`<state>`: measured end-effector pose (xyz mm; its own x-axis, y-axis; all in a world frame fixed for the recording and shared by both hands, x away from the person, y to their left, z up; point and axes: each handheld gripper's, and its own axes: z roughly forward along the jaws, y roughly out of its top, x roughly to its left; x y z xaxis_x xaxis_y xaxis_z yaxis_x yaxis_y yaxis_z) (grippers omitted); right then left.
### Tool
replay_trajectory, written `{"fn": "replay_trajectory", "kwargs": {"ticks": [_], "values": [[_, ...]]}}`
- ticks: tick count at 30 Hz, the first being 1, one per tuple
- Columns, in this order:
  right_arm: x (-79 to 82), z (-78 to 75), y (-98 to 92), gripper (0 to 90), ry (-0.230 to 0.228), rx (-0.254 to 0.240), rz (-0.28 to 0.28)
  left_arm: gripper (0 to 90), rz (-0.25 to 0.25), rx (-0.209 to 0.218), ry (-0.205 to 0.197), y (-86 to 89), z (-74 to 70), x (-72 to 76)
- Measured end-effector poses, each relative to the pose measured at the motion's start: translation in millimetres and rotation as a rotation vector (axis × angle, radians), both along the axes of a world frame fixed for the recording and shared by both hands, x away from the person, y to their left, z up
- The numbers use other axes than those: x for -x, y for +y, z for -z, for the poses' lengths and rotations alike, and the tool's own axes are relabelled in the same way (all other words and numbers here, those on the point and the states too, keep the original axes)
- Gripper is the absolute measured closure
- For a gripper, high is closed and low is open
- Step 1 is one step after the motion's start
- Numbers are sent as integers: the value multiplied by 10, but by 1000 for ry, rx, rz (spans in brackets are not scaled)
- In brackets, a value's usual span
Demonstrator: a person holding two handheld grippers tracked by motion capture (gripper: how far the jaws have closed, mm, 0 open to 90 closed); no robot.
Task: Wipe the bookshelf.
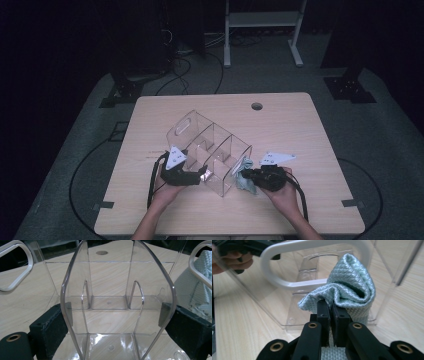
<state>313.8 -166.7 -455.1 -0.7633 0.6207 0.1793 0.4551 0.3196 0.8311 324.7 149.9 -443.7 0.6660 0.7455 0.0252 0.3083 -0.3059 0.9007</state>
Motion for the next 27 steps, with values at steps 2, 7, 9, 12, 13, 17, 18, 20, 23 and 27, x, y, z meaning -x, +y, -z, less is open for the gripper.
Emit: {"fn": "replay_trajectory", "kwargs": {"ticks": [2, 7, 9, 12, 13, 17, 18, 20, 23, 27], "values": [[57, 1, 63, 854, -5, 6, -25, 80, -2, -1, -1, 0, 1, 0], [90, -1, 90, 855, -9, 2, -41, 79, 0, 2, 3, 13, 7, 3], [29, 20, 39, 855, -6, 12, -10, 80, 0, 1, 1, 6, 4, 3], [-28, 78, -5, 855, 11, 6, 9, 79, -2, 1, 0, 3, 4, 3], [-25, 109, 10, 855, 16, 16, 10, 78, -5, 2, -1, -1, 5, 4], [56, 171, 120, 855, 30, 31, -35, 75, -12, -2, -2, 1, 7, -2], [75, 191, 149, 855, 37, 33, -48, 75, -10, -2, -1, 6, 7, -3], [95, 213, 188, 854, 33, 51, -59, 76, -11, 2, 2, 13, 9, 0], [72, 230, 168, 853, 44, 44, -57, 76, -11, 3, -2, 18, 12, 1], [76, 236, 163, 817, 37, 62, -60, 76, -11, 1, 1, 16, 8, 2]]}}
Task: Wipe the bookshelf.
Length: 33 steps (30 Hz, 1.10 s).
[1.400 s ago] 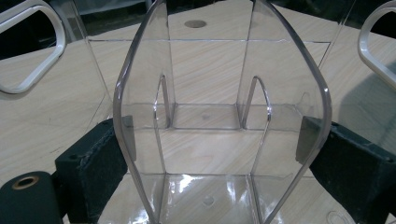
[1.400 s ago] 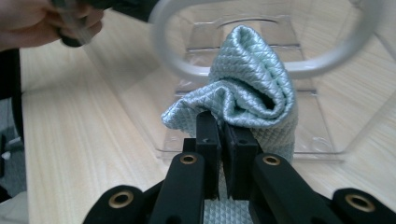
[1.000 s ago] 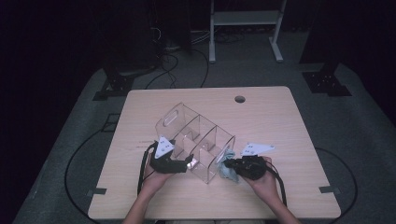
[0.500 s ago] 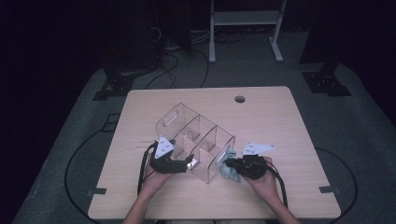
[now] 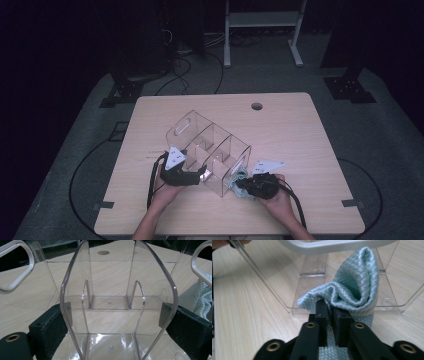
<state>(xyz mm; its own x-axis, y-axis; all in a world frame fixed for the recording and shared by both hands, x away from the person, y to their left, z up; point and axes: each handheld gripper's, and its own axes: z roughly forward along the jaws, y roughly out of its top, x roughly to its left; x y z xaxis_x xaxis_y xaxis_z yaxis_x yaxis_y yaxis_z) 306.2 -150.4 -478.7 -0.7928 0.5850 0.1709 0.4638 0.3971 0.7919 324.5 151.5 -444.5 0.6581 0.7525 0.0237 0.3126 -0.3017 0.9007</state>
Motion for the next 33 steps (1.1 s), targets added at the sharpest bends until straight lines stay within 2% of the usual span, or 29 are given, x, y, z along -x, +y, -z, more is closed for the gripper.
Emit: {"fn": "replay_trajectory", "kwargs": {"ticks": [2, 7, 11, 15, 18, 20, 22, 24, 26, 28, 31, 33], "values": [[10, -26, -22, 767, -11, 22, 0, 76, 2, 0, -1, 5, 2, -1], [-21, -31, -89, 654, -10, 17, 29, 76, 2, 0, -2, -1, 1, -1], [-38, 30, -22, 610, -12, 42, 32, 82, 1, -6, 9, -1, -10, -1], [-71, 76, 2, 684, -9, 48, 34, 87, 2, -5, 6, 0, -11, -5], [-68, 80, 8, 794, -6, 43, 22, 86, -2, -3, 5, 0, -8, -6], [-50, 78, 29, 817, -5, 47, 24, 86, -4, -1, 3, 3, -6, -7], [-22, 75, 61, 822, 0, 50, 10, 83, -9, -3, 3, 2, -7, -10], [28, 72, 119, 824, 20, 36, -31, 81, -15, -4, 3, -2, -7, -12], [77, 63, 183, 825, 6, 51, -65, 82, -13, -5, 6, 7, -7, -14], [65, 57, 176, 827, 4, 54, -67, 83, -17, 0, 6, 13, -1, -12], [11, 79, 129, 827, 19, 38, -31, 84, -19, 0, 5, 10, -2, -14], [32, 71, 147, 827, 0, 57, -34, 84, -21, -5, 5, 4, -6, -14]]}}
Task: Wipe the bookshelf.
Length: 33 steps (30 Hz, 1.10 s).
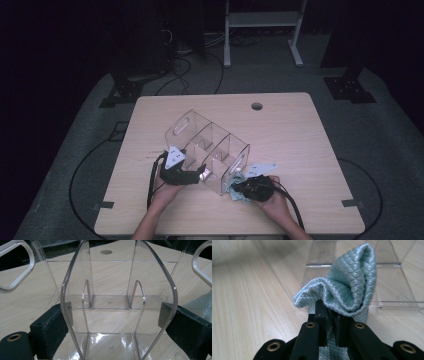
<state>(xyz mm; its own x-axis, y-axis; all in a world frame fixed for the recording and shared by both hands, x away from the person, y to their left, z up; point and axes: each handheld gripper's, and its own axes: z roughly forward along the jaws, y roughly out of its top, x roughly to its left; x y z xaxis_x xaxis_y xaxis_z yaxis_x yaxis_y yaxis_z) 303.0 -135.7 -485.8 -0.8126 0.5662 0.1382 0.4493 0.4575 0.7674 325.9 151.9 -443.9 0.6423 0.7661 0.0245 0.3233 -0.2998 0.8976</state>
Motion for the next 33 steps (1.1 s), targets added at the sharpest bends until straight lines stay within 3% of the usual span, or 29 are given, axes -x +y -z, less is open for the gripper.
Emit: {"fn": "replay_trajectory", "kwargs": {"ticks": [5, 8, 15, 17, 22, 23, 27, 33], "values": [[160, -14, 165, 827, 13, -19, -113, 83, -12, -4, 2, -12, -5, -2], [202, -21, 222, 828, 9, -5, -148, 84, -6, -6, 2, 1, -3, -4], [97, 5, 109, 829, 18, -19, -79, 85, -8, 0, 3, 3, 0, -2], [120, 4, 135, 830, 25, -25, -102, 86, -3, -1, 7, 10, -4, -4], [81, -16, 88, 829, 21, -11, -83, 87, 11, 0, 12, 22, -10, 4], [2, -21, -2, 829, 26, -18, -38, 88, 19, -4, 10, 22, -12, 9], [-162, -16, -200, 831, 31, -35, 54, 88, 25, -9, 7, 11, -17, 12], [-141, -20, -205, 832, 24, -26, 43, 88, 38, -2, 12, 24, -12, 25]]}}
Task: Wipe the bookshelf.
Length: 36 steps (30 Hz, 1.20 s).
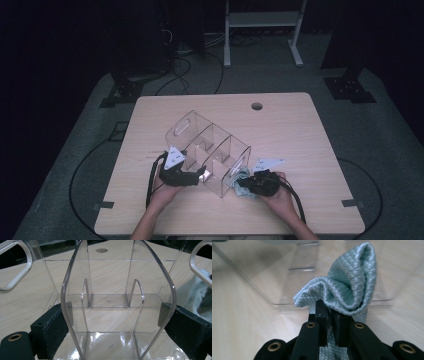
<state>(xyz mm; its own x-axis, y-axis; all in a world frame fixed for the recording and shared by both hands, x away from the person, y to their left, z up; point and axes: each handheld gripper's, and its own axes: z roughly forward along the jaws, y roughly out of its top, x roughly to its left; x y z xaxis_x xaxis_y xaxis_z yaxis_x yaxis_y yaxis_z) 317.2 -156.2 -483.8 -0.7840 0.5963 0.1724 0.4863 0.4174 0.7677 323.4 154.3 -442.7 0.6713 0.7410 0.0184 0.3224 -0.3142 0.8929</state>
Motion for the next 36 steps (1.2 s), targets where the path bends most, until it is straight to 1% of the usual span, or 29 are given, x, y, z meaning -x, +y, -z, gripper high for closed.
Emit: {"fn": "replay_trajectory", "kwargs": {"ticks": [2, 3, 4, 6, 7, 8, 9, 12, 14, 17, 19, 20, 21, 22, 24, 27, 29, 30, 32, 34, 35, 36], "values": [[-57, 4, -81, 831, -12, 6, 46, 87, 9, -3, 2, 2, -5, 7], [-82, 7, -117, 832, -7, 0, 64, 87, 14, -3, 0, -2, -7, 13], [-119, 13, -174, 831, -3, -10, 97, 87, 16, -5, -1, -3, -9, 15], [-156, 26, -240, 831, 6, -22, 126, 86, 16, -4, 0, -9, -7, 19], [-166, 38, -255, 831, 12, -30, 131, 86, 15, -4, 0, -12, -8, 18], [-166, 38, -255, 831, 12, -30, 131, 85, 15, -4, 0, -12, -8, 18], [-130, 35, -206, 832, 14, -22, 109, 85, 15, -4, 0, -12, -8, 18], [-104, 13, -171, 831, -6, -1, 90, 85, 18, -2, 0, -6, -4, 17], [-138, 19, -212, 831, 2, -17, 110, 85, 15, 1, 1, -13, -1, 20], [-165, 36, -244, 832, 11, -28, 134, 83, 15, 3, -3, -21, 1, 18], [-149, 20, -224, 832, -1, -12, 134, 82, 14, 5, -1, -19, 3, 17], [-147, 4, -221, 832, -9, -11, 130, 82, 16, 1, 1, -13, 3, 15], [-140, -20, -222, 832, -13, -17, 131, 82, 15, 5, 1, -8, 7, 15], [-139, -44, -230, 832, -26, -26, 132, 82, 14, 6, 1, -9, 7, 15], [-136, -77, -244, 832, -34, -39, 140, 82, 11, 6, 0, -17, 7, 12], [-155, -41, -266, 832, -19, -61, 143, 82, 10, 4, -4, -29, 5, 10], [-170, -22, -270, 832, -12, -45, 147, 83, 10, 7, -5, -27, 8, 10], [-172, -27, -271, 832, -10, -49, 148, 82, 9, 5, -3, -24, 8, 11], [-153, -80, -272, 832, -26, -63, 150, 82, 8, 9, -2, -19, 12, 13], [-130, -161, -285, 832, -49, -88, 154, 82, 9, 7, -3, -23, 11, 11], [-123, -189, -295, 832, -62, -93, 152, 82, 10, 6, -5, -25, 10, 10], [-122, -197, -299, 832, -62, -94, 152, 82, 10, 7, -7, -30, 9, 10]]}}
